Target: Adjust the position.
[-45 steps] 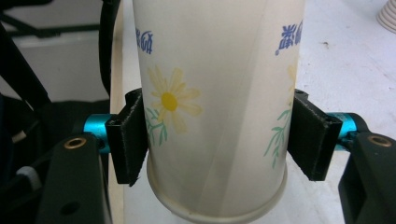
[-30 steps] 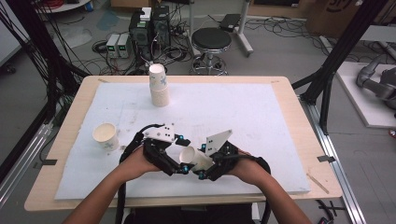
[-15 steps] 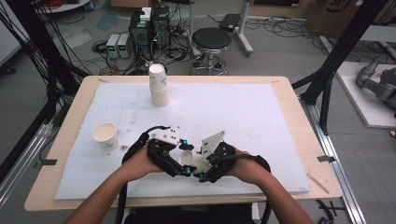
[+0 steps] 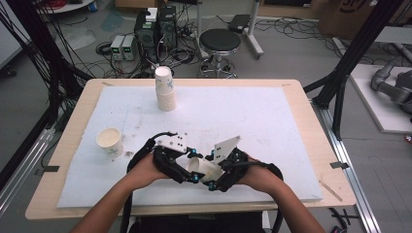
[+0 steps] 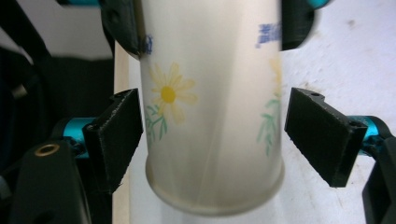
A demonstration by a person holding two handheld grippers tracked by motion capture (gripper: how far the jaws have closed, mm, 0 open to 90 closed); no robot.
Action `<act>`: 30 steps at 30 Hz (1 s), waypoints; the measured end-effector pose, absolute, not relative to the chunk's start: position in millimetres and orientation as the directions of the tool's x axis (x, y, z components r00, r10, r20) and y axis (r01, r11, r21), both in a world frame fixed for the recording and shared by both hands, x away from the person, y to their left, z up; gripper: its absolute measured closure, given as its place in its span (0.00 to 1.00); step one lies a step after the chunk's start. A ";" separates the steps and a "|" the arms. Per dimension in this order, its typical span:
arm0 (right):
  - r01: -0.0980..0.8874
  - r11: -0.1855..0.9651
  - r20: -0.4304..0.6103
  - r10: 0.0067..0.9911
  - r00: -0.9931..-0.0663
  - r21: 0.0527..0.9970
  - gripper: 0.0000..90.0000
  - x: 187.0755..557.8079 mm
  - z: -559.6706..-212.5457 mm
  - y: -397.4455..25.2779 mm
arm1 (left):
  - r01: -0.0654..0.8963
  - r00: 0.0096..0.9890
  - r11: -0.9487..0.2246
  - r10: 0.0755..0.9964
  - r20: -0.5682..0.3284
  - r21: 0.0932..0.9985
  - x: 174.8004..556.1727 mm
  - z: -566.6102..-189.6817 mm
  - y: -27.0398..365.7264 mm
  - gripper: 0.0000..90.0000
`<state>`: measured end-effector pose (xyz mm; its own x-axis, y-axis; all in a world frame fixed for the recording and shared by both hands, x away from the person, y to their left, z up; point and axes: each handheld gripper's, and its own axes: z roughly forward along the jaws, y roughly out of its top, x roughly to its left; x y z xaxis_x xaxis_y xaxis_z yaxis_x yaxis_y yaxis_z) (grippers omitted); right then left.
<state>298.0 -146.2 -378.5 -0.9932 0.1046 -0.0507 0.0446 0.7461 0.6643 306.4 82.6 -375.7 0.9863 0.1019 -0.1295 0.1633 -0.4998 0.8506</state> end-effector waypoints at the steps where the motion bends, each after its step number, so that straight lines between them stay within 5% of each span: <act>1: 0.051 0.723 -0.049 0.117 -0.992 0.689 0.22 298.4 -377.8 -150.9 | 0.169 0.985 -0.493 0.106 -0.134 0.854 306.7 -376.8 83.7 0.39; 11: 0.124 0.522 -0.004 0.237 -0.971 0.844 0.22 291.3 -373.0 -190.6 | 0.214 0.974 -0.388 0.152 -0.167 0.896 306.3 -387.0 95.9 0.40; 30: 0.191 0.370 0.048 0.363 -0.930 0.909 0.22 283.9 -402.8 -217.4 | 0.205 0.961 -0.219 0.228 -0.154 0.954 299.3 -403.6 112.4 0.40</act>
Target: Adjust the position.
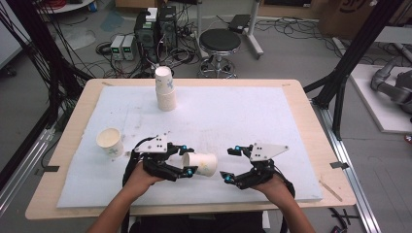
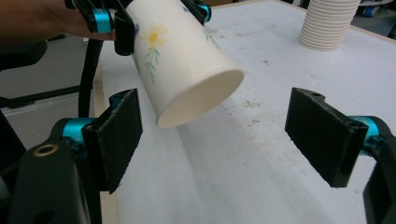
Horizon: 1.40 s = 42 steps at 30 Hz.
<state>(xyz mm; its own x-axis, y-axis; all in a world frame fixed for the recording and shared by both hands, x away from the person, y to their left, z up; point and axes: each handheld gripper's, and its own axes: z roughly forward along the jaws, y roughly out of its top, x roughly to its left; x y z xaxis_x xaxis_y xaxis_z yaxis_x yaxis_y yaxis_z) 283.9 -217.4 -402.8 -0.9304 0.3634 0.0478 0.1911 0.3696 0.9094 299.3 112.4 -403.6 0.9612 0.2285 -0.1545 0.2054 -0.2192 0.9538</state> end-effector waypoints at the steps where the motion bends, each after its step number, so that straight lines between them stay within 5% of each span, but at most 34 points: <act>1: 0.189 0.366 0.049 0.361 -0.931 0.911 0.22 284.3 -404.3 -217.6 | 0.199 0.962 -0.215 0.228 -0.149 0.956 299.3 -403.5 113.0 0.40; 17: 0.237 0.365 0.125 0.306 -0.944 0.900 0.22 280.7 -411.0 -215.7 | 0.170 0.974 -0.162 0.179 -0.141 0.972 295.8 -397.0 111.5 0.40; 42: 0.185 0.299 0.127 0.203 -0.971 0.936 0.22 282.5 -409.1 -205.8 | 0.195 0.980 -0.088 0.053 -0.191 0.977 295.4 -398.3 98.3 0.40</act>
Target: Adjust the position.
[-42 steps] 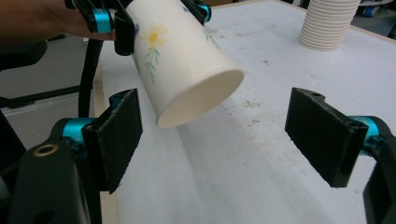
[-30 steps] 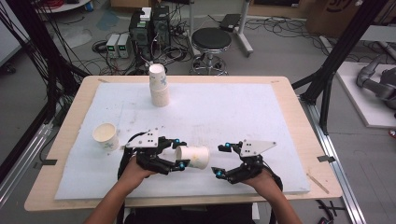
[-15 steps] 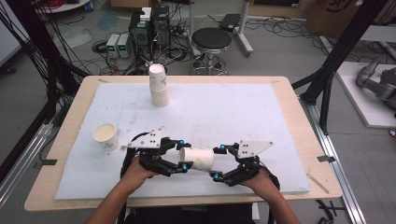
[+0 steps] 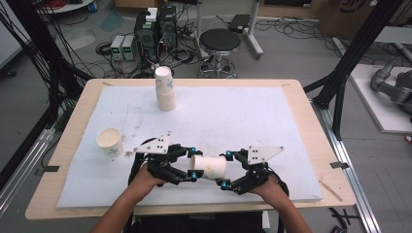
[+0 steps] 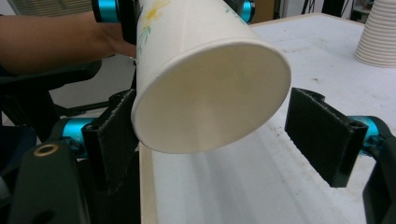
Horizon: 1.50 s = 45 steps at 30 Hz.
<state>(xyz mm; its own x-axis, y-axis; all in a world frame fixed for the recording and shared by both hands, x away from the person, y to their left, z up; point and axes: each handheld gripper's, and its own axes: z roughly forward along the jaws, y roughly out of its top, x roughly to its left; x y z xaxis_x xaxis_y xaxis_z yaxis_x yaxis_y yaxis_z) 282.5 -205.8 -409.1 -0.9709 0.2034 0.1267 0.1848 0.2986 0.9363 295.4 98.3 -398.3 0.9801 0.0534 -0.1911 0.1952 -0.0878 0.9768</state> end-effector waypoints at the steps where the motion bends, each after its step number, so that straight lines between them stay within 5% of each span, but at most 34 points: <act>1: 0.183 0.296 0.126 0.200 -0.972 0.938 0.23 282.4 -409.1 -205.9 | 0.199 0.979 -0.084 0.050 -0.196 0.976 295.5 -398.8 98.4 0.40; 20: 0.158 0.272 0.112 0.175 -0.978 0.949 0.32 282.1 -407.7 -209.2 | 0.203 0.979 -0.064 0.047 -0.200 0.977 294.9 -405.9 101.0 0.40; 26: 0.165 0.309 0.107 0.196 -0.975 0.937 0.32 282.4 -405.9 -210.8 | 0.225 0.967 -0.172 0.157 -0.199 0.959 293.8 -400.4 104.2 0.18; 45: 0.113 0.571 -0.005 0.201 -0.980 0.813 0.32 294.3 -382.0 -190.2 | 0.134 0.984 -0.445 0.169 -0.064 0.886 293.3 -383.6 97.7 0.18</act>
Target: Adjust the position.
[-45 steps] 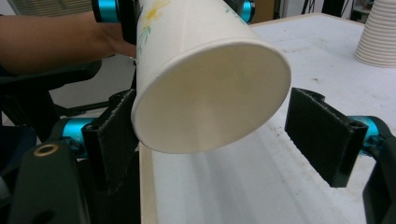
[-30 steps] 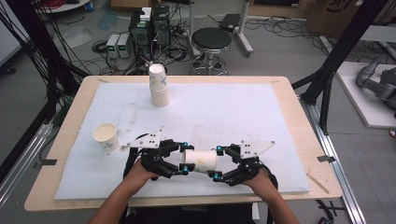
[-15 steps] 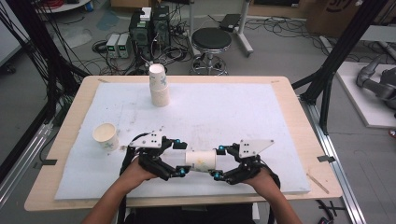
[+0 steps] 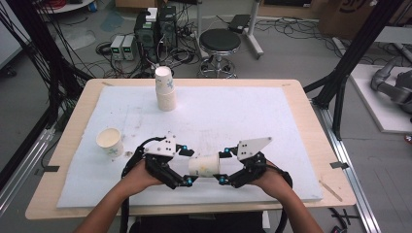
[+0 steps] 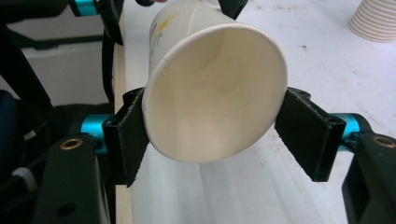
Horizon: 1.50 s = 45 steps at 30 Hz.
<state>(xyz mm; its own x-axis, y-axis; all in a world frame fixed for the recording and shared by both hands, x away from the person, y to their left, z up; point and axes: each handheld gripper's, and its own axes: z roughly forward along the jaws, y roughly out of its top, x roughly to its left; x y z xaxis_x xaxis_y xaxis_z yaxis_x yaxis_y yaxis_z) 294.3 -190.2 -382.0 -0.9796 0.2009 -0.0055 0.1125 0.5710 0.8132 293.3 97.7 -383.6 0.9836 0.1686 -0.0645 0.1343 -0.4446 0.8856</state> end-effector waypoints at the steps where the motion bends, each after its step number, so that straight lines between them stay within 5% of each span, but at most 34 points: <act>1: 0.109 0.584 -0.012 0.200 -0.980 0.805 0.32 294.6 -380.6 -188.3 | 0.133 0.983 -0.449 0.171 -0.061 0.884 293.5 -383.3 97.0 0.18; 12: 0.042 0.712 -0.092 0.148 -0.985 0.701 0.32 297.3 -368.7 -168.7 | 0.114 0.986 -0.520 0.165 -0.031 0.847 296.2 -382.1 94.6 0.19; 45: -0.029 0.825 -0.147 0.065 -0.987 0.564 0.32 298.2 -356.9 -142.4 | 0.122 0.987 -0.619 0.156 -0.031 0.776 301.3 -387.4 81.3 0.21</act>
